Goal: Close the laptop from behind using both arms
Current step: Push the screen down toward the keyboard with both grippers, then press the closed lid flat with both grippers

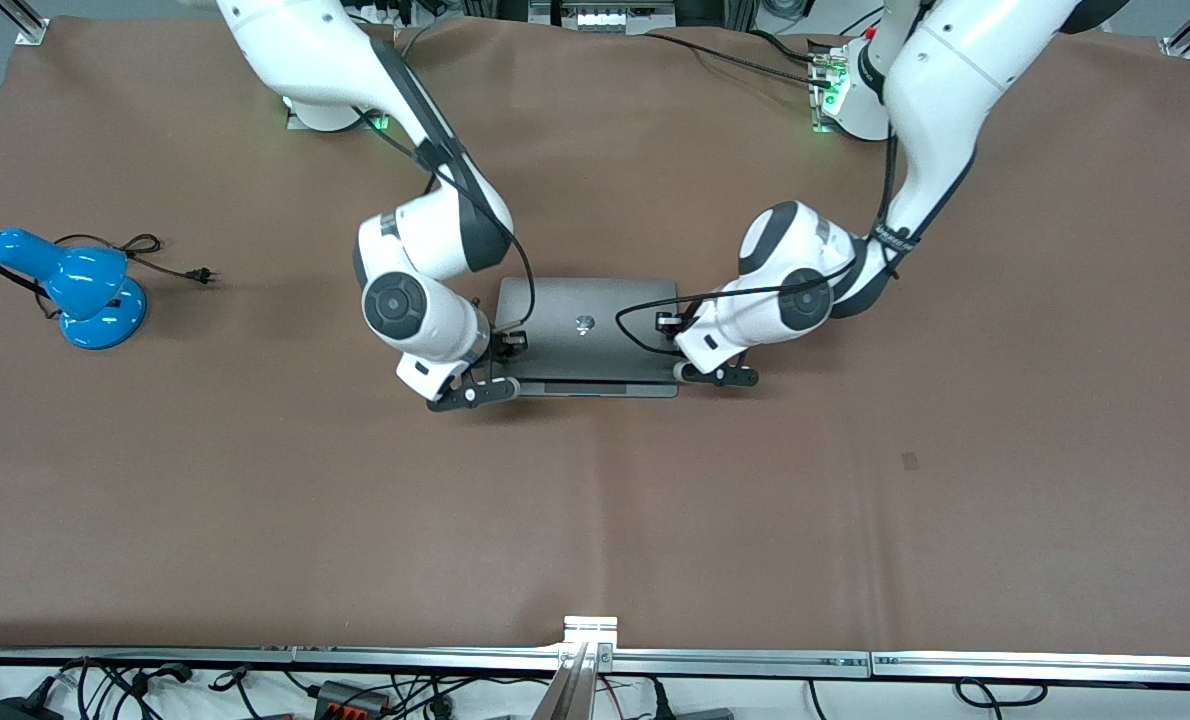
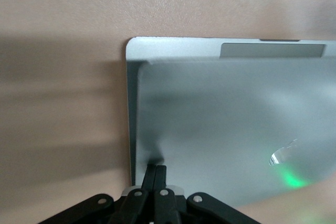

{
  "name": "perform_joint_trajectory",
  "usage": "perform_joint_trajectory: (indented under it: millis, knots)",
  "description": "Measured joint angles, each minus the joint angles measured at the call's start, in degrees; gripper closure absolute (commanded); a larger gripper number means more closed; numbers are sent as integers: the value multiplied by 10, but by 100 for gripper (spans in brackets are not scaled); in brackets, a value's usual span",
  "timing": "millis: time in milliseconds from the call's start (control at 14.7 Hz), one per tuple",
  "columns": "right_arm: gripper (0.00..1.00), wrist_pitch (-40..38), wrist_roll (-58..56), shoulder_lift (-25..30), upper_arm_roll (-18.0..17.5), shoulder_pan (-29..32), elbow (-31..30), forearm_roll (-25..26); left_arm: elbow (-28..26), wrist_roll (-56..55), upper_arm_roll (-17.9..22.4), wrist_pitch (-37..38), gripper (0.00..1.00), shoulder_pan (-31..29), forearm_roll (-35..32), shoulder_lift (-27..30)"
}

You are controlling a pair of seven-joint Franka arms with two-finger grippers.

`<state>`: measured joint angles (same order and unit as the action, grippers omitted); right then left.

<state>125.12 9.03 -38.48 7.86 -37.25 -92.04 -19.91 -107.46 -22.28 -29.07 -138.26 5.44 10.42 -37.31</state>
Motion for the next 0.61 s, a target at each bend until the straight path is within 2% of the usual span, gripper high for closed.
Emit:
perform_joint_trajectory:
  millis: [272, 611]
  knots:
    - [100, 11, 0, -46, 0, 0, 29, 0, 10, -3, 18, -21, 100, 23, -13, -22]
    - [100, 12, 1, -56, 0, -2, 33, 0, 18, -10, 22, -25, 100, 21, -31, -26]
